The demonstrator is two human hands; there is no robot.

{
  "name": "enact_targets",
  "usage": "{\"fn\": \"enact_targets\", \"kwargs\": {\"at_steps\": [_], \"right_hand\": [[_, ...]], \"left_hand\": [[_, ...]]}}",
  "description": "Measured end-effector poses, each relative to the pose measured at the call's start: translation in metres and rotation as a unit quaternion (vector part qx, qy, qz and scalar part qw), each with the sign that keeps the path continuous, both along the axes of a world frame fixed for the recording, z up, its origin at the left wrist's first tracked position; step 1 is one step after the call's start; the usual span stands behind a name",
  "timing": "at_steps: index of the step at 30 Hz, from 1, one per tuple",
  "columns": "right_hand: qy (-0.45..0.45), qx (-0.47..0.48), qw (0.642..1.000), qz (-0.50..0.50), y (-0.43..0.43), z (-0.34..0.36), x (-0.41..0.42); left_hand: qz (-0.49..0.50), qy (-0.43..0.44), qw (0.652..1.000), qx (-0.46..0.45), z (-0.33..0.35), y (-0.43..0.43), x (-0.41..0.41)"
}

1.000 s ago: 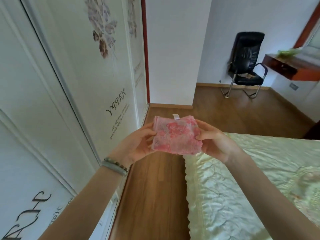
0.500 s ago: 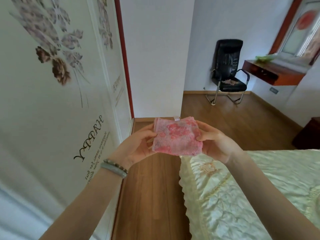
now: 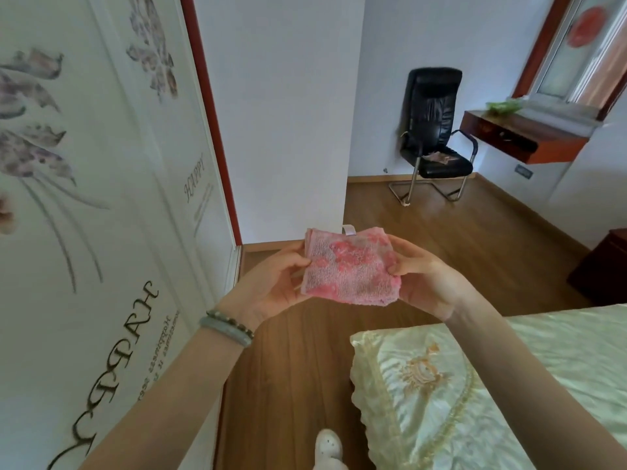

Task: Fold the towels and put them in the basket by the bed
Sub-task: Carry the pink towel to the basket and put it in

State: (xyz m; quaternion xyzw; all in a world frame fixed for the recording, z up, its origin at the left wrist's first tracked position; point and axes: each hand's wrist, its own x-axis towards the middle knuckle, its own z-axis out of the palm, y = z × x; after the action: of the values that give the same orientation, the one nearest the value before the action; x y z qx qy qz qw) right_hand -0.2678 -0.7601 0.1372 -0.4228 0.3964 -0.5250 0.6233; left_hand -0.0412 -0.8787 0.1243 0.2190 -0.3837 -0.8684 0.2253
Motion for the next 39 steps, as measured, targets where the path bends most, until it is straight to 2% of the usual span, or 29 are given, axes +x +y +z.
{"fn": "enact_targets", "kwargs": {"at_steps": [14, 18, 29, 35, 39], "right_hand": [[0.003, 0.010, 0.997, -0.079, -0.228, -0.011, -0.169], [0.004, 0.019, 0.997, -0.077, -0.273, -0.013, -0.207], [-0.034, 0.043, 0.981, -0.184, -0.385, -0.030, -0.312], [-0.066, 0.056, 0.951, -0.295, -0.449, -0.026, -0.372], [-0.079, 0.048, 0.930, -0.357, -0.481, -0.018, -0.413]], "left_hand": [[-0.023, -0.062, 0.998, -0.024, 0.003, -0.240, -0.179], [-0.035, -0.046, 0.998, -0.002, -0.002, -0.289, -0.221], [-0.111, -0.057, 0.992, 0.006, -0.014, -0.434, -0.350], [-0.205, -0.052, 0.977, -0.019, 0.001, -0.527, -0.445], [-0.297, -0.035, 0.954, -0.017, 0.003, -0.586, -0.514]]}}
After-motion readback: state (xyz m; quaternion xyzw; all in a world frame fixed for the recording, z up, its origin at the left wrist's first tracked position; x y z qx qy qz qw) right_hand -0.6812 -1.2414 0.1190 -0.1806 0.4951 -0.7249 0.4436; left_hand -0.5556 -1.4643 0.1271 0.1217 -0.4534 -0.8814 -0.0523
